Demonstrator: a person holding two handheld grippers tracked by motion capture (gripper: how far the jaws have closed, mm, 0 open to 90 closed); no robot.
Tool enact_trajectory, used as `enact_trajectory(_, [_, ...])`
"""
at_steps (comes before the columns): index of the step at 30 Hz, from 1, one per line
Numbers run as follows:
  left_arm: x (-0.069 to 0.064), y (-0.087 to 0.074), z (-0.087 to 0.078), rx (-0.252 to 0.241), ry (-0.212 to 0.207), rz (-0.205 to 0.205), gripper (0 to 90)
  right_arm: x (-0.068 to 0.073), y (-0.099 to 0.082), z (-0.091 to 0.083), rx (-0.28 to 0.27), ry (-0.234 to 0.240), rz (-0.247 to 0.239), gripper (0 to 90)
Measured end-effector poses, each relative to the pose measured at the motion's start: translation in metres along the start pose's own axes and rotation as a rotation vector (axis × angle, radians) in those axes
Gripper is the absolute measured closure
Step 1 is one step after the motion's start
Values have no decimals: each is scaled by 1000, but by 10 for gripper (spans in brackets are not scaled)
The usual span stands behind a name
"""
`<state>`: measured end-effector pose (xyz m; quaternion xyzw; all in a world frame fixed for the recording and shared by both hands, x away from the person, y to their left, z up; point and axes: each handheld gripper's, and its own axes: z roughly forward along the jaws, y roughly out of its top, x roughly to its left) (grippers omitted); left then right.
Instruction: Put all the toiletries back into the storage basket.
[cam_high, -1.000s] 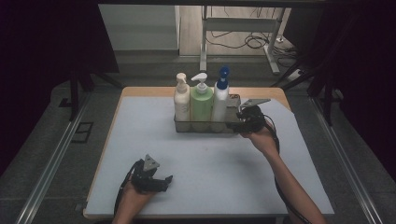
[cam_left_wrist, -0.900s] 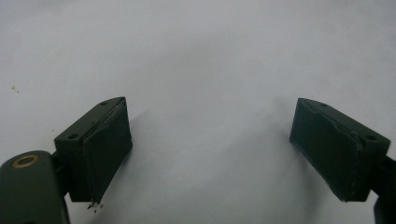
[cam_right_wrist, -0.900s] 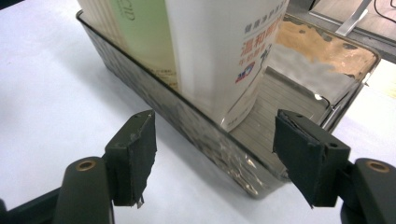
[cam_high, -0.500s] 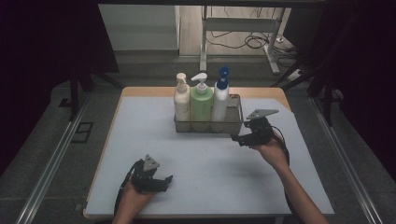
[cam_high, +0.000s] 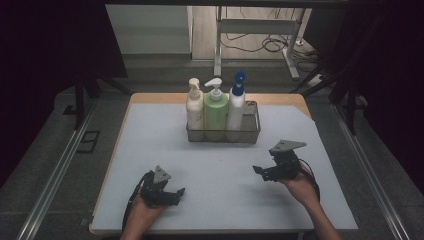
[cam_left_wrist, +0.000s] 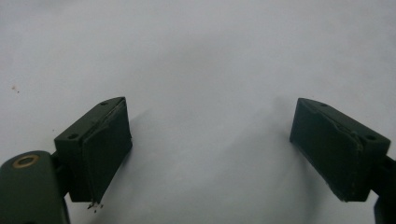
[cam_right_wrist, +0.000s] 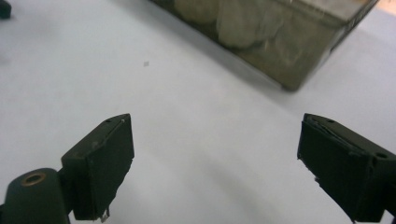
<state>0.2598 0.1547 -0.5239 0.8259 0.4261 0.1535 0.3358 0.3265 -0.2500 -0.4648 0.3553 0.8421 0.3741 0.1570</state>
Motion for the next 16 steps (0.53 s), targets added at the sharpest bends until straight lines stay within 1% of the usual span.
enact_trajectory(7, [0,0,0,0,1,0,122,5,-36,3,36,-1,7,66])
enact_trajectory(12, [0,0,0,1,2,2,122,3,-57,13,93,-14,6,42])
enact_trajectory(13, [0,0,0,1,2,2,122,3,-62,15,78,-18,15,23])
enact_trajectory(14, [-1,0,0,-2,1,-2,122,2,-64,15,68,-10,20,24])
enact_trajectory(15, [-1,0,0,-2,4,-2,122,1,-64,14,67,-8,25,24])
enact_trajectory(16, [0,0,0,3,2,3,122,2,-64,15,68,-9,19,20])
